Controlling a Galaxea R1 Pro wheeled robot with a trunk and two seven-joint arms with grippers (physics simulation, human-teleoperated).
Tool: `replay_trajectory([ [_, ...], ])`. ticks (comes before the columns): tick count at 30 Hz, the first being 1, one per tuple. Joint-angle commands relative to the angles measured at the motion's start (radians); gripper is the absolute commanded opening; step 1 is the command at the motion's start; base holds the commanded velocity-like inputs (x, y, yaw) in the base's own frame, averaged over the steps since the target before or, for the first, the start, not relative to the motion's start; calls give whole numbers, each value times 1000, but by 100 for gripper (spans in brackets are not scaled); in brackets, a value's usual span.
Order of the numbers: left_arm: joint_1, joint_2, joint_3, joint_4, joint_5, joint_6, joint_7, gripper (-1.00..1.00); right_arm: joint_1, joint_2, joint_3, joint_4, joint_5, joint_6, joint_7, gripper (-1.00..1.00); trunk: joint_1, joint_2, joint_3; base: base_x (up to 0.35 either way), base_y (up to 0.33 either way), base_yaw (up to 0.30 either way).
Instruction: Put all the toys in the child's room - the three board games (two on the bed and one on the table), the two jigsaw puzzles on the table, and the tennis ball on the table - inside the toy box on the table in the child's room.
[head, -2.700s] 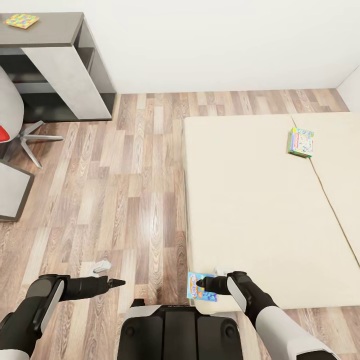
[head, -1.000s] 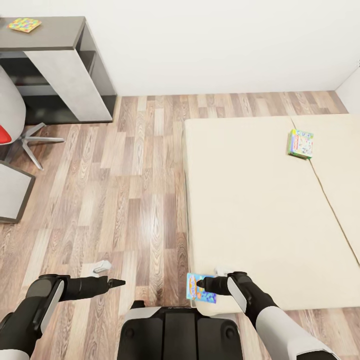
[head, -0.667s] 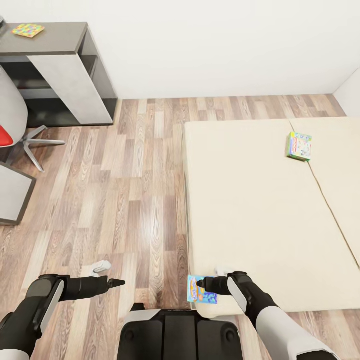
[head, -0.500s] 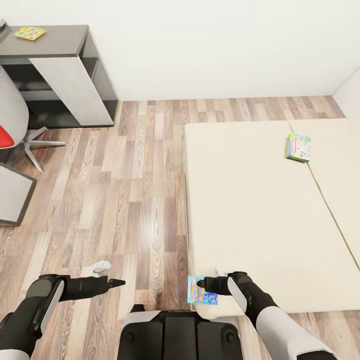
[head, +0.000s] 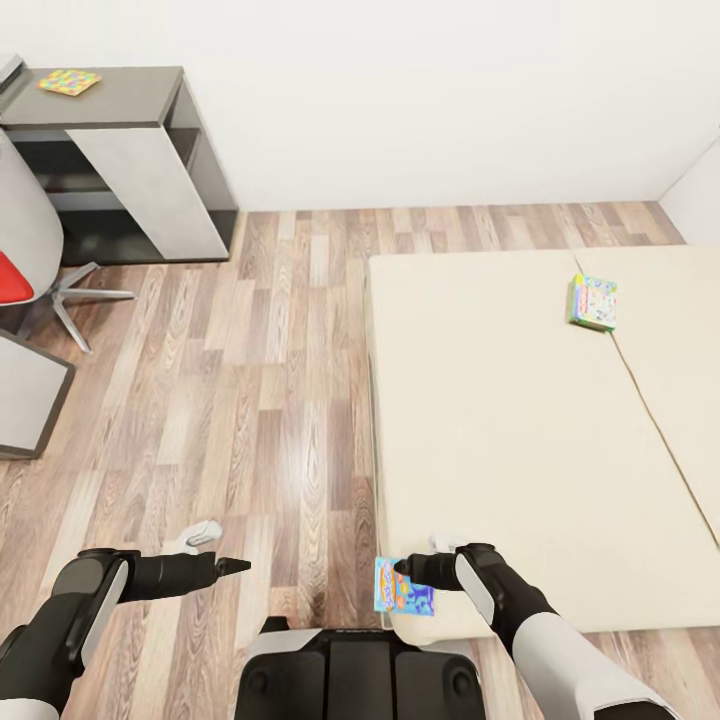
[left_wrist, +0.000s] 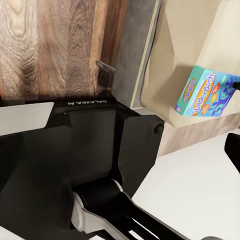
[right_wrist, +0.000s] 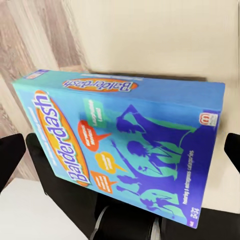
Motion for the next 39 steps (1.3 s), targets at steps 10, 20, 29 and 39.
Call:
replay_trajectory([
  [10,0,0,1,0,1,8,-2,100,0,-6,1,-1,-4,4,0,100,1,-1,14,0,0,-53],
  [20,0,0,1,0,1,8,-1,100,0,-13,-5,-2,-7,4,6,100,1,-1,30,0,0,-63],
  [29,0,0,1,0,1,8,-3,100,3,-16,-7,-4,-15,6,15,100,1,-1,44,0,0,-63],
  [39,0,0,16,0,1,6,-7,100,12,-21,-8,-89,-18,7,141,100,1,-1,60,0,0,-63],
])
